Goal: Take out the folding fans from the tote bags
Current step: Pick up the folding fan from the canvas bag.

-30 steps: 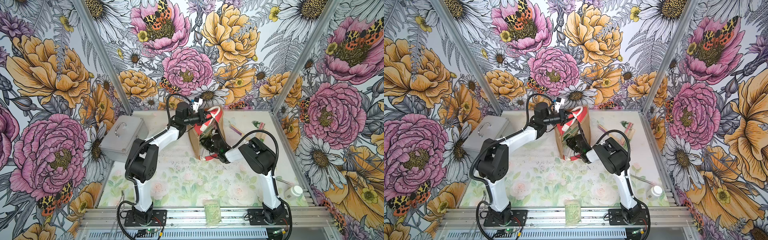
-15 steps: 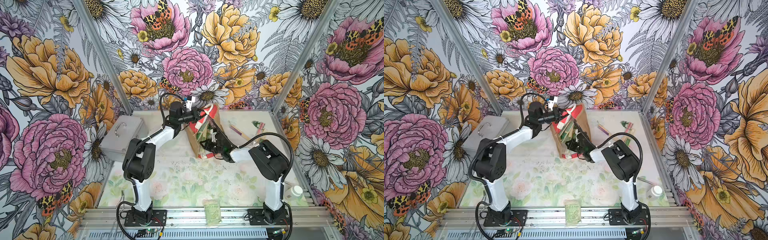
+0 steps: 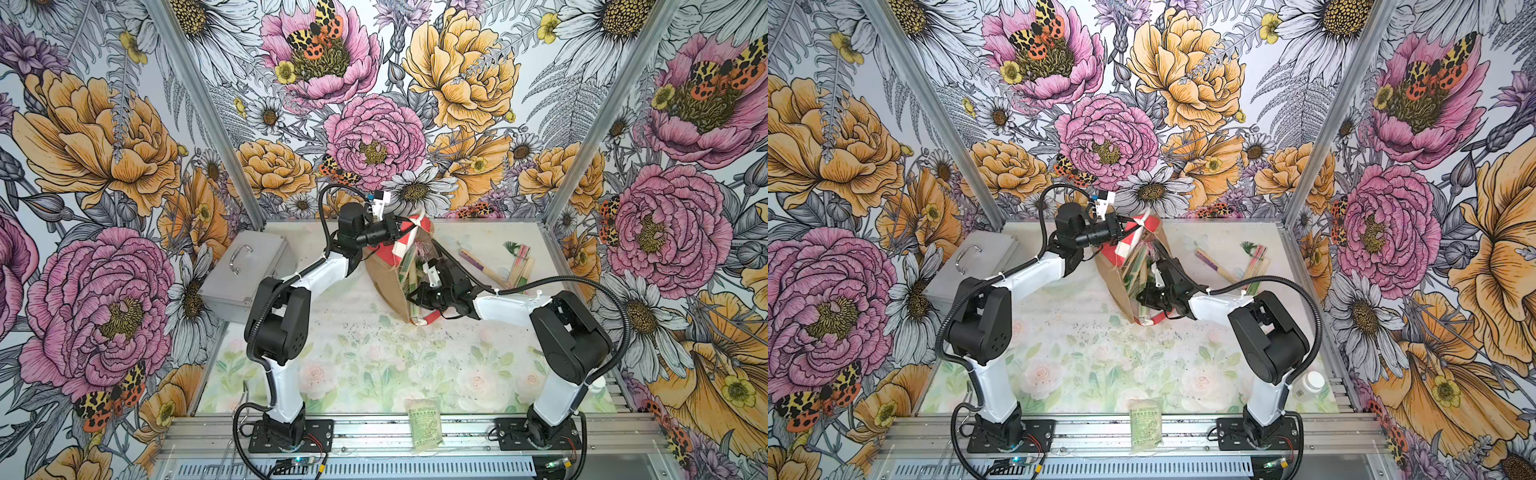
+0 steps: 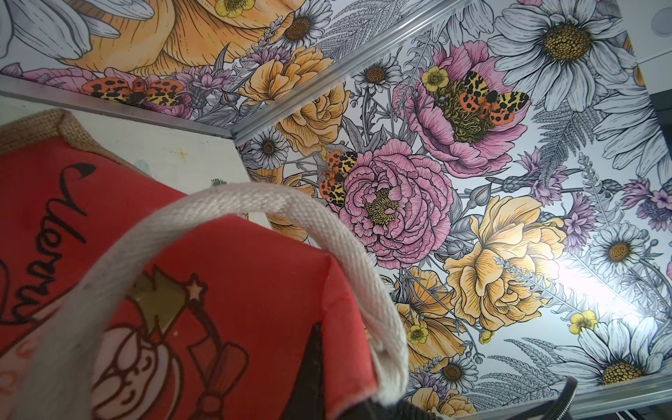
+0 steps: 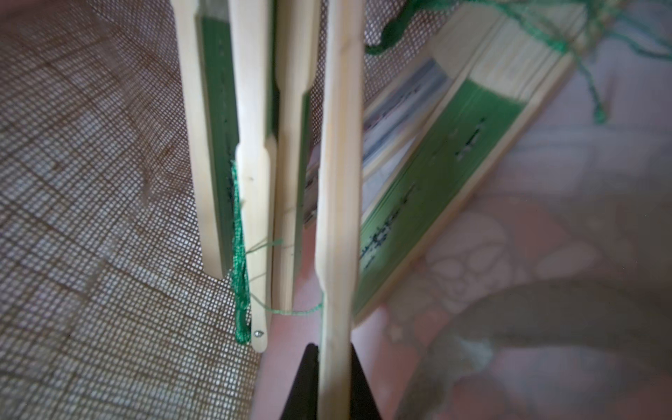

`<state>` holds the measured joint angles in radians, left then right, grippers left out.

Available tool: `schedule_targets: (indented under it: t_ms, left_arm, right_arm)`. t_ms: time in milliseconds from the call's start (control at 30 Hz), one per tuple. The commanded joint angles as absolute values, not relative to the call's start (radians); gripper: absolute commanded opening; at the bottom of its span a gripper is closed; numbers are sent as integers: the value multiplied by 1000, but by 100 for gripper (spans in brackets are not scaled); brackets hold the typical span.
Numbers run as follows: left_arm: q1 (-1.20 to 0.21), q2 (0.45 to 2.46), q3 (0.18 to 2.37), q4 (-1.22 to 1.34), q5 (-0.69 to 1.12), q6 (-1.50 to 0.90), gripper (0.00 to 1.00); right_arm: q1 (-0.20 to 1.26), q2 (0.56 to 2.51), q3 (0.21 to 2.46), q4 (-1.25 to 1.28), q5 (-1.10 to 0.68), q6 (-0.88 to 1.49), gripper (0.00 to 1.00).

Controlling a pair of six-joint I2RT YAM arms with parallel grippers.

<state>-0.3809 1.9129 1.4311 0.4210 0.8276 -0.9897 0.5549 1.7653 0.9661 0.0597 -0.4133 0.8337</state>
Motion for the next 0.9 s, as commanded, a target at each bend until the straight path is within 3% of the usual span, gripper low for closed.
schedule_targets:
  t_ms: [0, 233, 567, 700, 867]
  left_arm:
    - [-396, 1924, 1437, 443, 810, -956, 0]
    - [-429, 1933, 1432, 443, 848, -926, 0]
    - [-421, 1911, 1389, 442, 851, -898, 0]
    - [-388, 1920, 1397, 442, 822, -896, 0]
    - [-359, 1918, 1418, 381, 788, -842, 0]
  right_arm:
    - [551, 1737, 922, 255, -419, 867, 5]
    - [549, 1815, 925, 588, -386, 1008, 5]
    - [517, 1899, 972, 758, -466, 1167, 4]
    - [508, 1815, 916, 649, -511, 1173, 3]
    - [523, 1635, 897, 218, -537, 991, 3]
